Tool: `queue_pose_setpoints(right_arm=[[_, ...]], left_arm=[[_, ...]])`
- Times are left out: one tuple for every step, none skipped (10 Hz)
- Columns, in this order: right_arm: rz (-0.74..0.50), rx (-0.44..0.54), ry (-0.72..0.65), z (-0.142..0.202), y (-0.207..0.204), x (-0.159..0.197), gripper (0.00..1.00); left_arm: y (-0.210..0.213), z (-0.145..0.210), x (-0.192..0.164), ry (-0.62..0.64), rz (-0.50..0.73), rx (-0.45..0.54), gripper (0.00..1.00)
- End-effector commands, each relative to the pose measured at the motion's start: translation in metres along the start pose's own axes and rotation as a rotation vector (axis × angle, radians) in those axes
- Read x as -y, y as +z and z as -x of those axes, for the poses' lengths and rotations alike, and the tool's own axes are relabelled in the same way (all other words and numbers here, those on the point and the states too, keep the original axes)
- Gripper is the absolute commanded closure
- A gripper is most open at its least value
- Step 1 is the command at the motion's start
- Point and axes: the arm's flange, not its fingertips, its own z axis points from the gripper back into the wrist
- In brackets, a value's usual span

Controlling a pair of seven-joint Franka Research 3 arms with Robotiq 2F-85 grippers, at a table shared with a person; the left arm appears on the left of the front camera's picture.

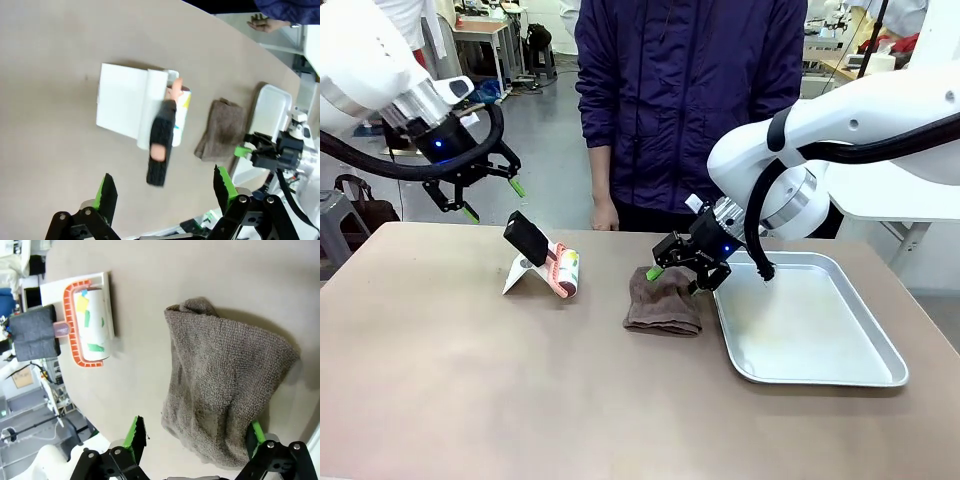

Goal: Clean the surface of the table.
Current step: Return the Lint Roller and towel to their original positions.

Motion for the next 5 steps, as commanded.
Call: queue_pose_setpoints(right_arm=[[0.055, -0.006, 0.064, -0.001, 0.009, -0.013, 0.00], [0.158, -0.020, 0.101, -0.005, 0.011, -0.027, 0.00], [0.262, -0.012, 0.132, -0.008, 0.016, -0.042, 0.00], [0.356, 0.012, 0.142, -0.008, 0.028, -0.054, 0.00], [0.381, 0.064, 0.142, -0.004, 0.045, -0.060, 0.00]], left_arm=[[0.015, 0.031, -0.008, -0.049, 0.074, -0.021, 0.00], [0.021, 0.040, -0.007, -0.093, 0.083, -0.027, 0.00], [0.025, 0.049, -0.007, -0.119, 0.096, -0.012, 0.00], [0.032, 0.058, -0.012, -0.149, 0.121, -0.002, 0.00], [0.041, 0.066, -0.022, -0.197, 0.177, -0.026, 0.00]])
